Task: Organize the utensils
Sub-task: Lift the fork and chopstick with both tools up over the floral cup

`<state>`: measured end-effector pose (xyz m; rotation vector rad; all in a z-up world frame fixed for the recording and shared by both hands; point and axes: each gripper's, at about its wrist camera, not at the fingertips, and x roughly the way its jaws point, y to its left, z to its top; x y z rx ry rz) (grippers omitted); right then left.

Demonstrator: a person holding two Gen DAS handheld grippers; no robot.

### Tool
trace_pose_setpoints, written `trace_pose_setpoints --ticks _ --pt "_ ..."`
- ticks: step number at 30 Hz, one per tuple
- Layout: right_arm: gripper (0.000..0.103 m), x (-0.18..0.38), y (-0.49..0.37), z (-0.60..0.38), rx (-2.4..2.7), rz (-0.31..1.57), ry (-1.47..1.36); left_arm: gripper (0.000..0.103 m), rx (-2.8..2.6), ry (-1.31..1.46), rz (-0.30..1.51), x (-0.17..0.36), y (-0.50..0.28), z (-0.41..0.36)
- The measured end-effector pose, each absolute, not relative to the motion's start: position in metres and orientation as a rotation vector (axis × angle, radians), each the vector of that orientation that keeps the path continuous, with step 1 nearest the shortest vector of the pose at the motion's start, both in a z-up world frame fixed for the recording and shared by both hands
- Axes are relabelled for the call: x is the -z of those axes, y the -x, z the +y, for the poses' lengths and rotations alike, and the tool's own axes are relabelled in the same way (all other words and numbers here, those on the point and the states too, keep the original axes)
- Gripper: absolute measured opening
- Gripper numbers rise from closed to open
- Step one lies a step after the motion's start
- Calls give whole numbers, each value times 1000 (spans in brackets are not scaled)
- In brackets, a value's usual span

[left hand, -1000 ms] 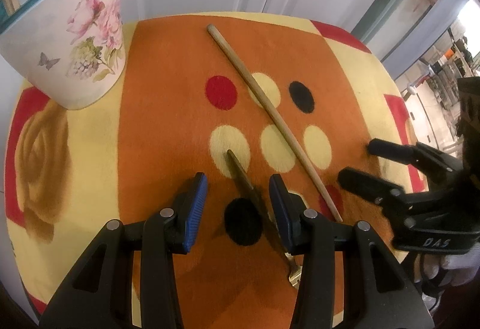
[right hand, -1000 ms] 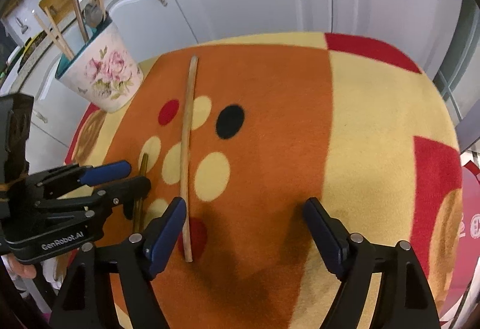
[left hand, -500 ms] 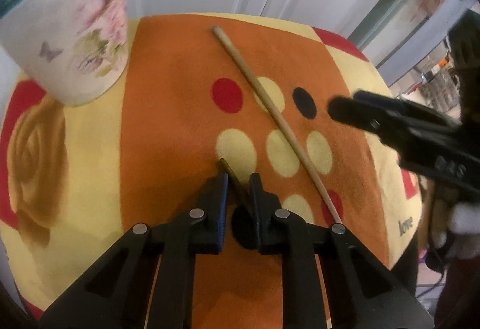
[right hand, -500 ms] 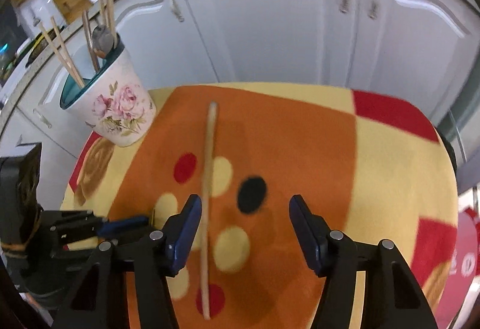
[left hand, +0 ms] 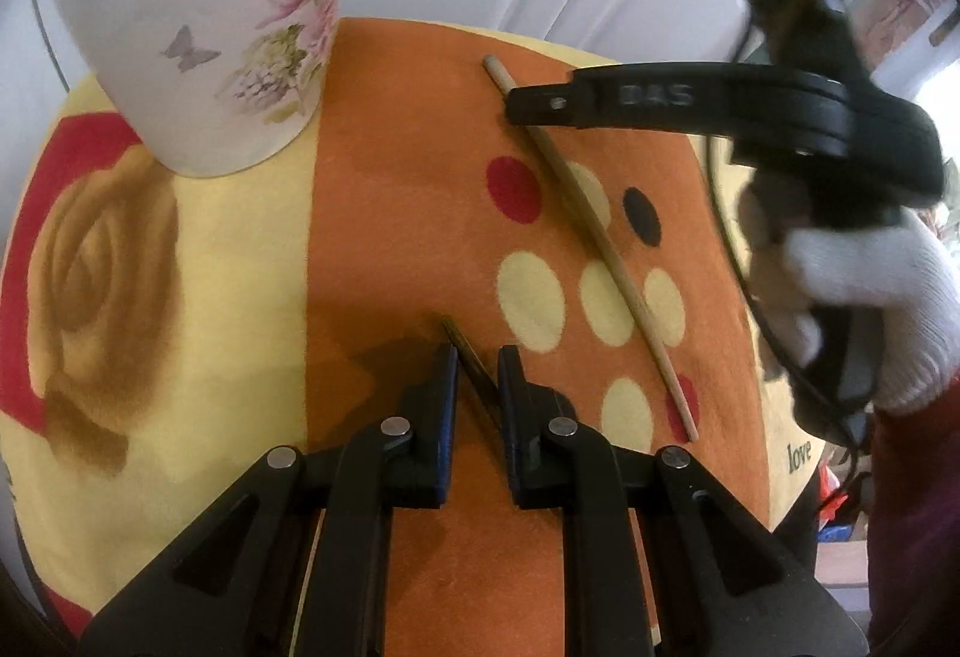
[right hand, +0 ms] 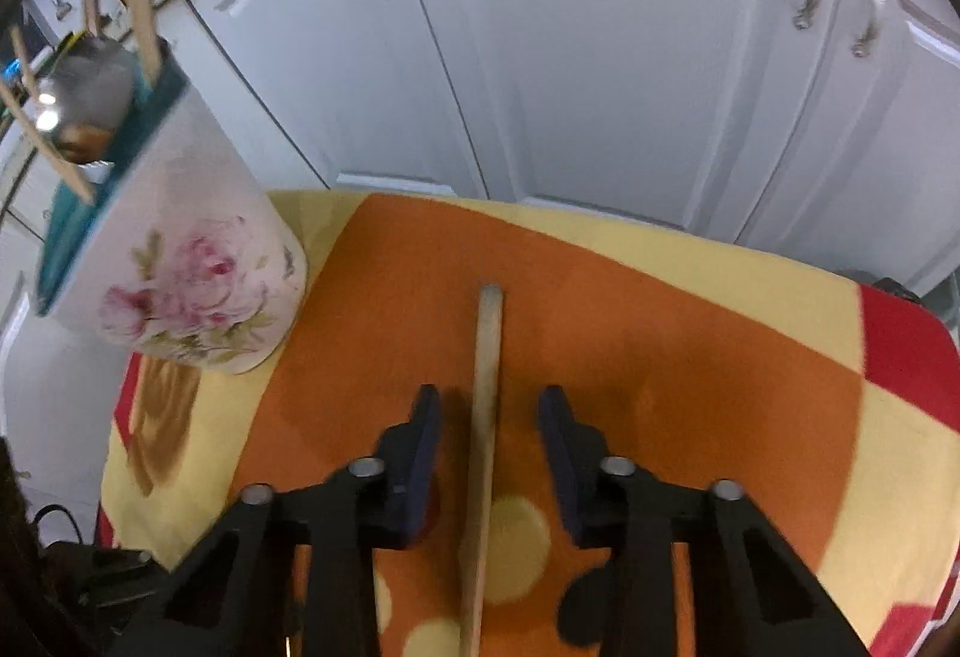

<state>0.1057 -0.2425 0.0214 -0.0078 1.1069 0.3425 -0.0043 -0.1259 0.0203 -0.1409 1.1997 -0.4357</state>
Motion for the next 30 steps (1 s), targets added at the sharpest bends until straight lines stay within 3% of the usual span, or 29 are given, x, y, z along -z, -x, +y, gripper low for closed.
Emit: trace_pose_setpoints --ticks 3,30 --pt "8 -23 -110 -238 -336 1100 50 11 437 159 1201 -20 2 -121" --pt "7 -153 27 -283 -447 774 -61 5 436 194 990 -118 50 -51"
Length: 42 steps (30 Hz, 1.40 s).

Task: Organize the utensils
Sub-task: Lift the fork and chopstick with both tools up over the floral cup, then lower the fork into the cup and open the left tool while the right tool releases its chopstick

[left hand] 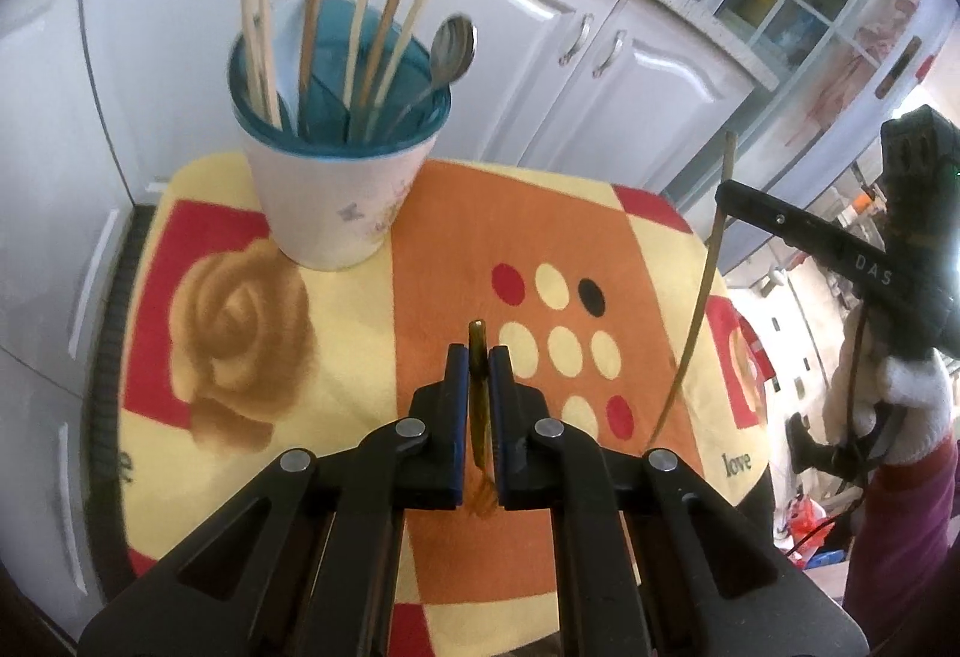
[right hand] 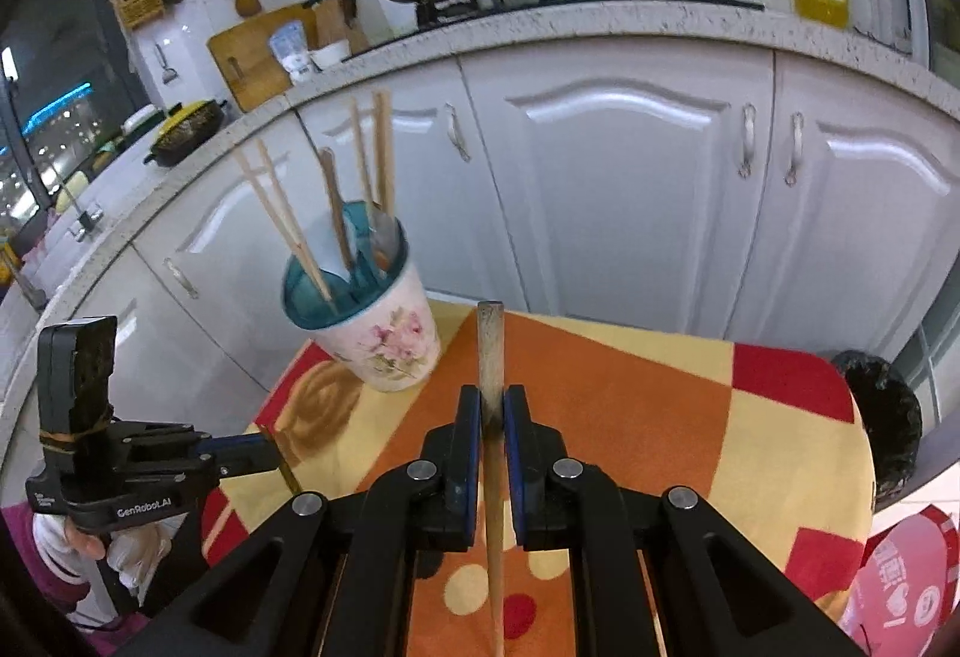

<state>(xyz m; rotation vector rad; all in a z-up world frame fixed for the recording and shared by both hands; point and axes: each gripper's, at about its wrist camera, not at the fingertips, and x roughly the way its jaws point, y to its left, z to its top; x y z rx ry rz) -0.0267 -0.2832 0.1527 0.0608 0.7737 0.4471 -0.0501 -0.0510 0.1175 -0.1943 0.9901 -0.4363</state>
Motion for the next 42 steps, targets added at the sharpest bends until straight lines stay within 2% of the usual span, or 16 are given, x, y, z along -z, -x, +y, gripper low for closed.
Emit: trace_pose_setpoints --ticks 12,27,33,42 --pt "7 -204 26 -265 -494 662 -32 4 412 174 897 -165 57 -29" --pt "7 -291 5 -209 -583 499 26 4 362 150 695 -266 29 4" --pt "7 -292 -18 -189 -573 493 31 4 298 120 675 -263 -2 4" --pt "7 -254 -49 -175 -558 577 -6 4 217 94 702 -228 -42 -1"
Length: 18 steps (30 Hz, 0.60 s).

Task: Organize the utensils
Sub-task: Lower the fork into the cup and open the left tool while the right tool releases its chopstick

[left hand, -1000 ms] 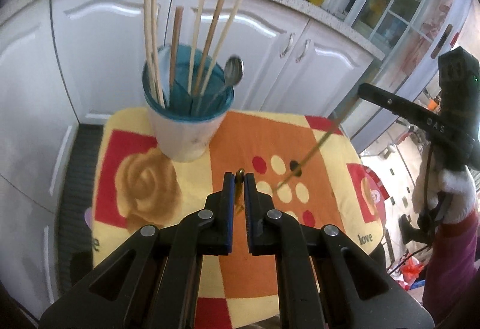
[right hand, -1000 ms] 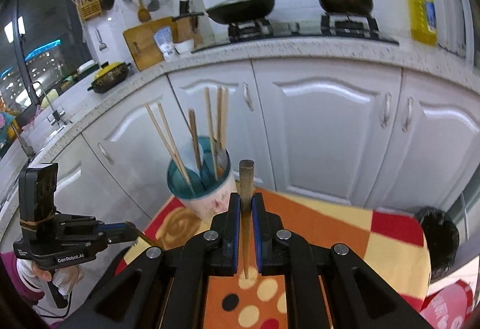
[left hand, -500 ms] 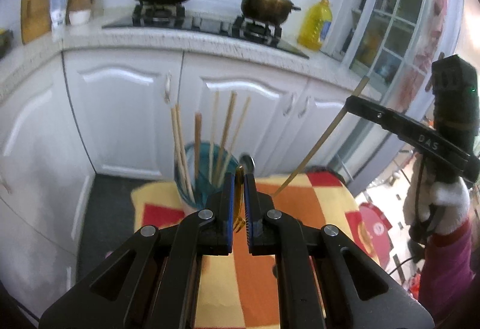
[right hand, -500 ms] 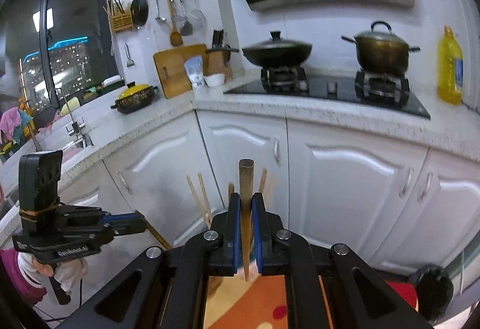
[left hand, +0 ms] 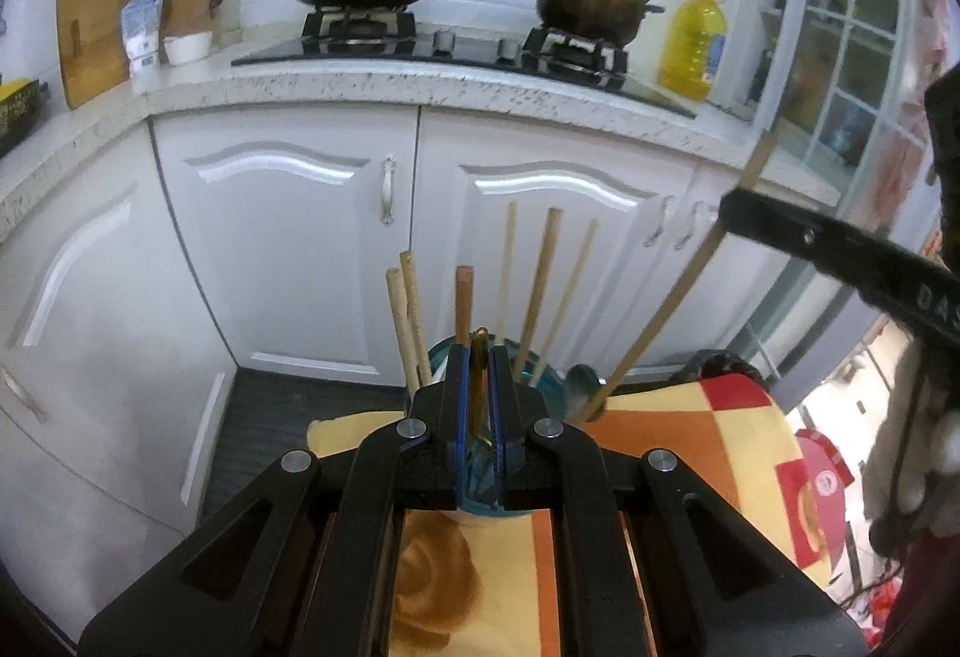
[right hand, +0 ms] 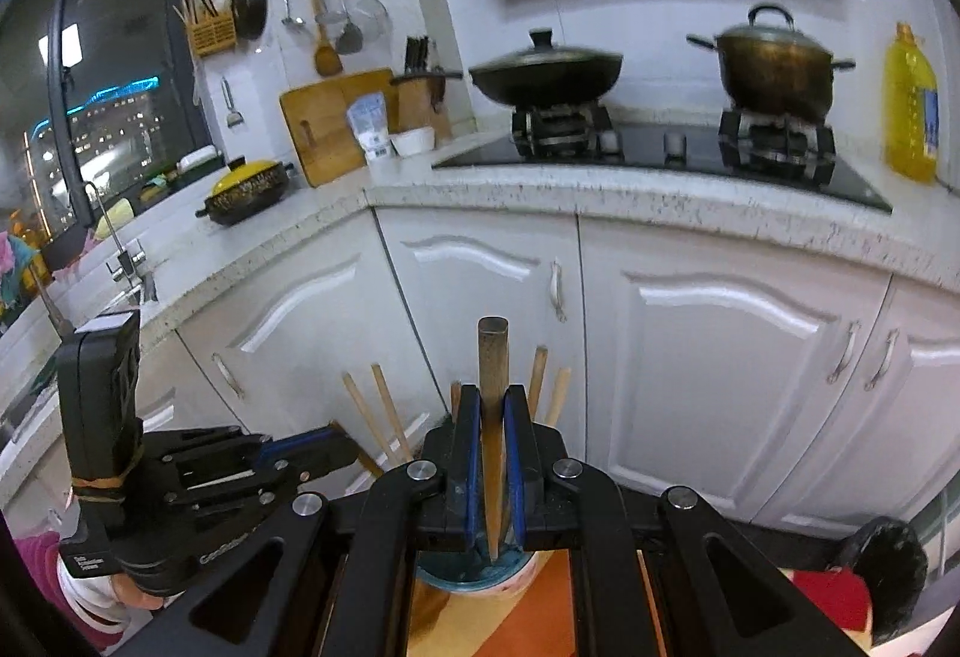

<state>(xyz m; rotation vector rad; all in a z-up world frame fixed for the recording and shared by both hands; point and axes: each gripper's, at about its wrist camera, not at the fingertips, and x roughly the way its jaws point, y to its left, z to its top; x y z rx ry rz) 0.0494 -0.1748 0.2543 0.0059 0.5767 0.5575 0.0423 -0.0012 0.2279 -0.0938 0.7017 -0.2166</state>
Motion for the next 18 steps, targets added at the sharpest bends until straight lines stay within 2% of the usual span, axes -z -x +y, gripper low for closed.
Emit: trace_pose_setpoints --ticks 18 --pt "7 -181 -87 -168 -573 773 -55 4 174 94 848 -164 -69 -13"
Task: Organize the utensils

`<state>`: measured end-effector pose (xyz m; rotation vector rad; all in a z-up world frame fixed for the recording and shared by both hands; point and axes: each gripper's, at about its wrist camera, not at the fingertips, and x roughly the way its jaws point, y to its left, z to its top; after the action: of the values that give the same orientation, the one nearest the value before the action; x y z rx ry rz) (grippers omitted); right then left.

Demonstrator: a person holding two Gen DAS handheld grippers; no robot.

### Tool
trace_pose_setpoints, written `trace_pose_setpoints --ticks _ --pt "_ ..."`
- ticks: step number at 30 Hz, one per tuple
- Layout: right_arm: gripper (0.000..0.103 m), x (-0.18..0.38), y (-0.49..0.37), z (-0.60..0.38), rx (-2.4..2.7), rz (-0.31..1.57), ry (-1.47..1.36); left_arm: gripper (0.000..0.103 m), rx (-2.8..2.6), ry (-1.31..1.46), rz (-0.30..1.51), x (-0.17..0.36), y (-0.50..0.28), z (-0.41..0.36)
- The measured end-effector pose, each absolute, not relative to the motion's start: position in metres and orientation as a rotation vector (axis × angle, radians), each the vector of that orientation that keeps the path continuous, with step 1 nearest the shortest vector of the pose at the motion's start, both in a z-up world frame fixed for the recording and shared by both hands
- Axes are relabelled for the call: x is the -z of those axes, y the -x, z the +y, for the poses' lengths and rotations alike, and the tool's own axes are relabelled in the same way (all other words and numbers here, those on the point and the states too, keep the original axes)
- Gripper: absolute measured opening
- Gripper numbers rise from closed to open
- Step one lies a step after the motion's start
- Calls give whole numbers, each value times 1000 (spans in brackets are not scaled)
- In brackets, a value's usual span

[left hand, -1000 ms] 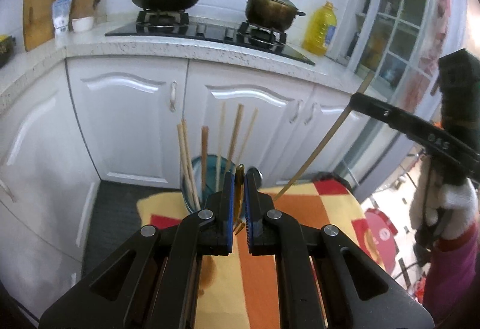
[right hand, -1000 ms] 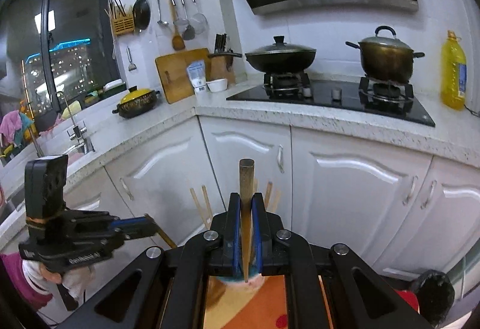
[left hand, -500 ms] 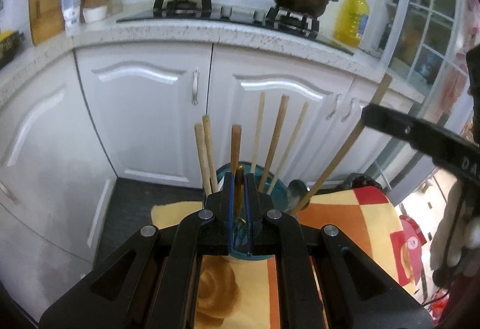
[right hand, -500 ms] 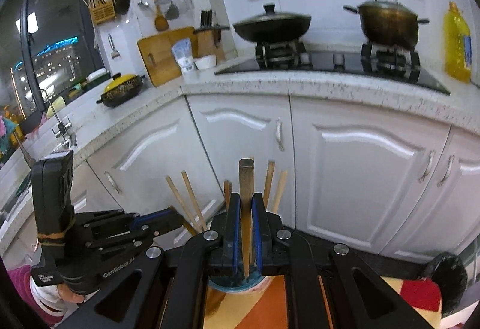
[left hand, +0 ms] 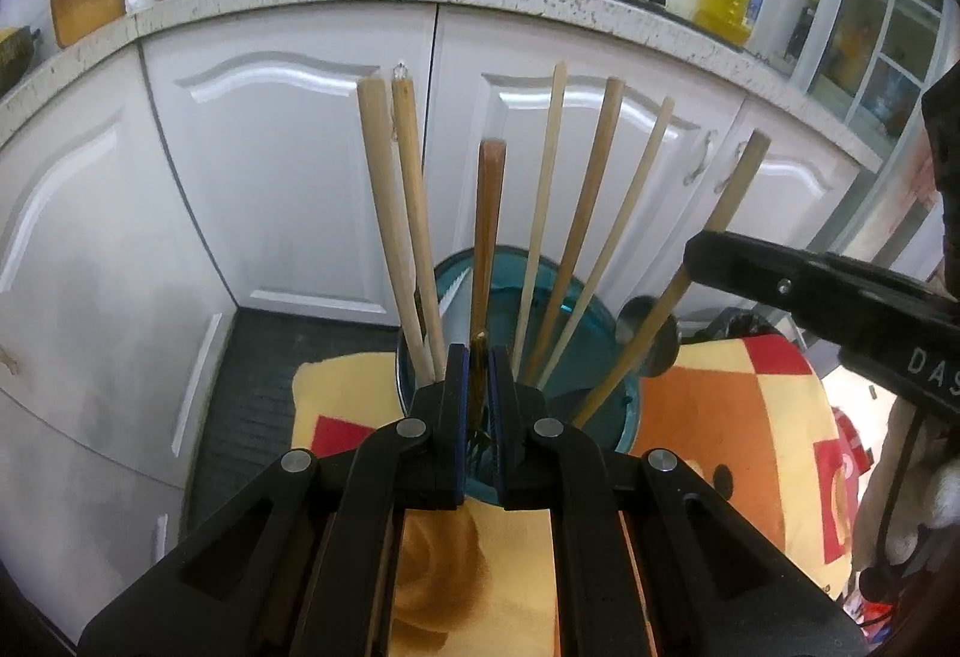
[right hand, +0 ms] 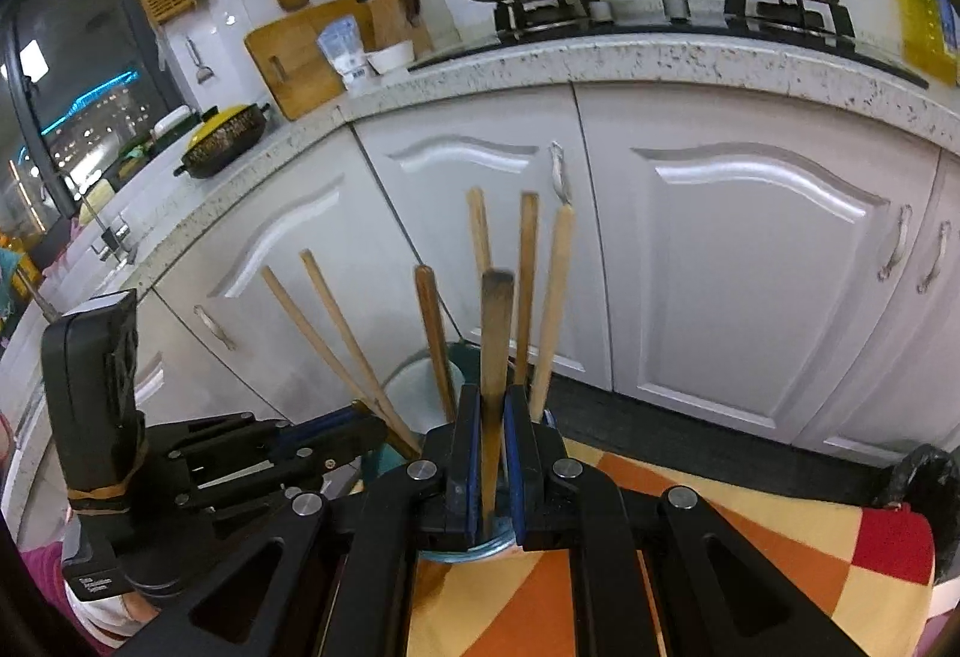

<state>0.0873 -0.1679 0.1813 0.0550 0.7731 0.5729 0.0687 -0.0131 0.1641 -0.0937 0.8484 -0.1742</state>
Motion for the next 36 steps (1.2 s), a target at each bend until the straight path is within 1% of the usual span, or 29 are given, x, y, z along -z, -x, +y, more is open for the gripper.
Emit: trace_pose_setpoints --ticks 4,5,7,8,11,14,16,18,23,26,29,33,36 --pt "8 -177 -91 -177 -553 787 -81 5 168 107 865 -159 -70 -14" --pt "9 -177 -92 -178 -546 791 -82 5 167 110 869 -158 -71 -13" --pt "24 -175 -91 -182 -537 797 -84 5 164 116 868 -157 -71 -13" --pt "27 -174 -90 -184 -537 801 -92 5 163 118 866 -157 -71 -13" --pt "27 -172 -87 -187 -534 804 -95 8 159 107 866 -158 -71 -15" --pt "28 -170 -82 -191 -531 810 -99 19 164 103 864 -158 -67 -17" --pt "30 -168 -77 -195 -525 809 -108 32 166 104 858 -160 -62 -17" --pt "31 -167 -73 -199 -517 807 -118 38 162 103 846 -161 -58 -17" --pt "33 -164 -58 -202 -488 795 -109 40 150 96 836 -162 -46 -20" --pt "37 -161 -49 -200 -463 791 -94 40 131 87 833 -161 -38 -22" --pt "38 -159 -39 -197 -445 776 -83 40 113 82 830 -159 -28 -23" --pt "41 -156 -28 -194 -434 766 -80 40 86 74 818 -158 -16 -22" --pt "42 -155 -21 -191 -426 760 -80 40 73 86 815 -159 -9 -19"
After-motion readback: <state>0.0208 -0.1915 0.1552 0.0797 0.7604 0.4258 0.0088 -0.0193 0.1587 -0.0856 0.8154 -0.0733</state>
